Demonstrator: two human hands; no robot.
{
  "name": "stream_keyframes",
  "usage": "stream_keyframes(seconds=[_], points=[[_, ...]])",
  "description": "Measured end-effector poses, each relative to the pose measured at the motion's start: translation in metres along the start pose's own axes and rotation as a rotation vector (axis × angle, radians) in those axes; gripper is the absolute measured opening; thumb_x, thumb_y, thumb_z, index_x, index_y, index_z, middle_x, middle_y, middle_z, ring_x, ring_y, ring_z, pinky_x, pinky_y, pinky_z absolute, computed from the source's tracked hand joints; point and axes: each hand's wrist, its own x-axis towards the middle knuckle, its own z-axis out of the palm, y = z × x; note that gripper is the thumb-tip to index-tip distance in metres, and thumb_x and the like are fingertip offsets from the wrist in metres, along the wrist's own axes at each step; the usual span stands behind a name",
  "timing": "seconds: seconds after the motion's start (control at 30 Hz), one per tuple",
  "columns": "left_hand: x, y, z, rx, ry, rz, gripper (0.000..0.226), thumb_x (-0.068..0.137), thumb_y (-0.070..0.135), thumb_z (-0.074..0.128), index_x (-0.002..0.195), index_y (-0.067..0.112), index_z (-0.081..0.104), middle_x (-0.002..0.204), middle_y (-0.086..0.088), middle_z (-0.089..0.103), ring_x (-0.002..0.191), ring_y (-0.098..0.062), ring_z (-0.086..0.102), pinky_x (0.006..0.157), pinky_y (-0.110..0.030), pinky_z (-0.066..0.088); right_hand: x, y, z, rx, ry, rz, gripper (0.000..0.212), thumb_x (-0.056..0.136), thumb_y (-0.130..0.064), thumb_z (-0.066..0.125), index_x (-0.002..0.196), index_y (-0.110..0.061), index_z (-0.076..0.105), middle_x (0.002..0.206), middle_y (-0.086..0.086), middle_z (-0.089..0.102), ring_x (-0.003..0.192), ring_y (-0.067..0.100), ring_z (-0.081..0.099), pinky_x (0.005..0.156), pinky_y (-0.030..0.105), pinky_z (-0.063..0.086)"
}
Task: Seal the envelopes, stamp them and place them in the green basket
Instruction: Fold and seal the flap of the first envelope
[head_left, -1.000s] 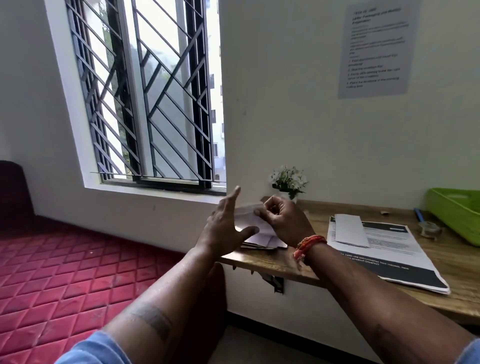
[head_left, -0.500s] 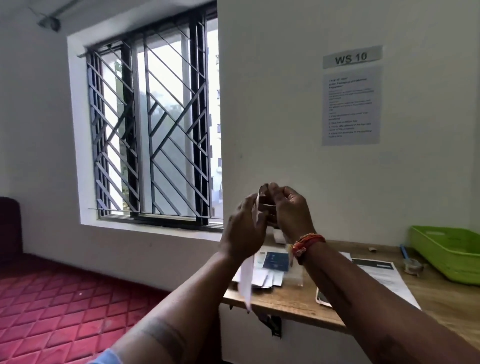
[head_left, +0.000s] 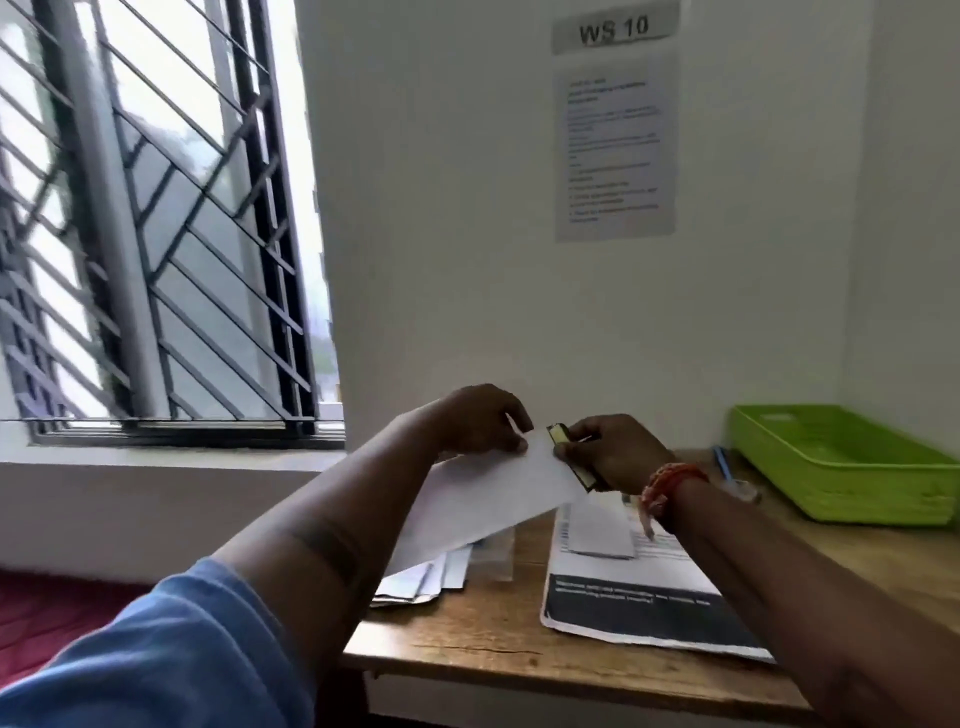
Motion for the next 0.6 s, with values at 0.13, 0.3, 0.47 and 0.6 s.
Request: stream_keyframes(seconds=[0.13,0.3,0.47,0.6], points=[[0.043,0.003,0.083,-0.076,-0.027,0.074,0.058,0.083,0.056,0.072,0.134,0.032,0.056,0.13,0.004,0.064,0.115,-0.014,0.061,0.1,-0.032,0.046,0.024,0.058,0.004,0.03,-0.002,0.177,0.012,0.082,-0.016,0.079,0.077,-0.011,0.07,0.061,0.004,0.059,0.044,0.01,0.052,0.048,0.021,0.046],[0.077,-0.004,0.172,-0.158,-0.029,0.151,0.081,0.073,0.069,0.072,0.141,0.032,0.05,0.143,0.004,0.054,0.126,-0.016,0.052,0.108,-0.04,0.043,0.05,0.09,-0.002,-0.256,-0.074,0.183,0.022,0.097,-0.023,0.06,0.079,-0.011,0.063,0.065,-0.001,0.06,0.051,0.01,0.056,0.04,0.011,0.035],[0.091,-0.012,0.192,-0.133,-0.029,0.117,0.092,0.067,0.087,0.058,0.145,0.041,0.044,0.153,0.009,0.045,0.14,-0.014,0.041,0.117,-0.043,0.033,0.062,0.1,-0.011,-0.363,-0.044,0.185,0.037,0.099,-0.031,0.049,0.074,-0.013,0.07,0.072,0.006,0.073,0.052,0.015,0.063,0.053,0.024,0.049],[0.086,-0.01,0.191,-0.042,-0.074,0.094,0.076,0.077,0.085,0.049,0.143,0.048,0.045,0.155,0.005,0.042,0.145,-0.018,0.033,0.118,-0.042,0.025,0.066,0.106,-0.012,-0.525,0.07,0.225,0.031,0.098,-0.024,0.047,0.093,-0.008,0.072,0.103,0.012,0.073,0.092,0.028,0.067,0.078,0.032,0.05]])
